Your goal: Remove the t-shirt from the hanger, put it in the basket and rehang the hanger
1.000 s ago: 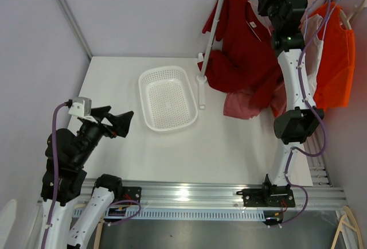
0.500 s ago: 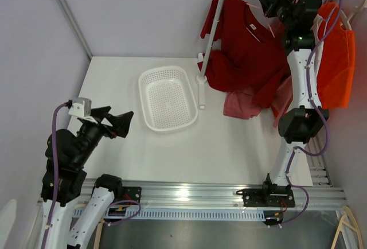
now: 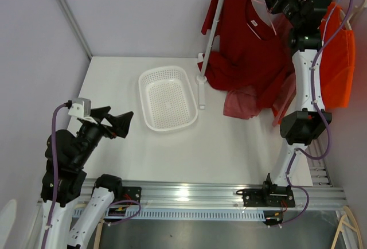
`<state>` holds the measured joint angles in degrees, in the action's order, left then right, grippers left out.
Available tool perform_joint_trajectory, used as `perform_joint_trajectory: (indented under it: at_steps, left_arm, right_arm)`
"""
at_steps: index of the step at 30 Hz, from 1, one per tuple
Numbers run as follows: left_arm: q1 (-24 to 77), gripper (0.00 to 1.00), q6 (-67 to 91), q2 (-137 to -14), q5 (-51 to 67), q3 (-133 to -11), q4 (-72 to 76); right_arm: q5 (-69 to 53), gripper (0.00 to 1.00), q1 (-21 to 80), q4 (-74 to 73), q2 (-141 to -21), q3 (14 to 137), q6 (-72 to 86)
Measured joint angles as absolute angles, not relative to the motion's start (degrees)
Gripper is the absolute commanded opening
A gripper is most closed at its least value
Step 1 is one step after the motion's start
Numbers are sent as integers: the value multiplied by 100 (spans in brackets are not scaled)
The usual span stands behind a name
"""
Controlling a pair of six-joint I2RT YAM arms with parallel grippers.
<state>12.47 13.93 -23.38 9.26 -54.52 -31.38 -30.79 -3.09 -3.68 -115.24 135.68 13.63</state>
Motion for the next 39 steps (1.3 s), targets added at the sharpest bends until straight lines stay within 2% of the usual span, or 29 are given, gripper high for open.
perform_joint_trajectory:
  at_steps: [6,15,16,17,18,22,23,26,34,35,39]
  left_arm:
    - [1247,99,1391,-2287,934,-5452,-3140]
    - [1249,100,1391,-2231,934,-5452,-3140]
    - [1249,99,1391,-2231,932,-5452,-3140]
    - [1249,100,1391,-2231,932,-5452,-3140]
    - [1249,100,1391,-2231,932,-5452,-3140]
    - [1249,100,1391,-2231,932,-5452,-3140]
    - [1249,100,1391,-2231,934,-5452,-3140]
    - [1249,99,1391,-2231,934,-5443,-3142]
    - [1249,99,1391,-2220,934,-5430,-3140]
    - [1249,99,1391,-2220,934,-5430,-3140]
    - [1247,99,1389,-2220,937,-5430,-3140]
  right_arm:
    - [-2683,0,-231,-405,-11419,13371,1278]
    - [-1223,0,338,-974,-11496,13393,672]
    - [-1087,5,408,-950,-11520,13395,628]
    - [-1002,31,445,-950,-11520,13397,591]
    - [-943,38,467,-961,-11520,13402,582]
    - [-786,41,475,-963,-11520,13402,486]
    - [-773,47,475,-958,-11520,13393,475]
    - [-823,52,456,-915,-11491,13319,388]
    - [-1605,47,209,-642,-11281,12632,211]
    - [-1726,43,158,-611,-11281,12593,183]
    - [-2139,38,14,-458,-11281,12479,134]
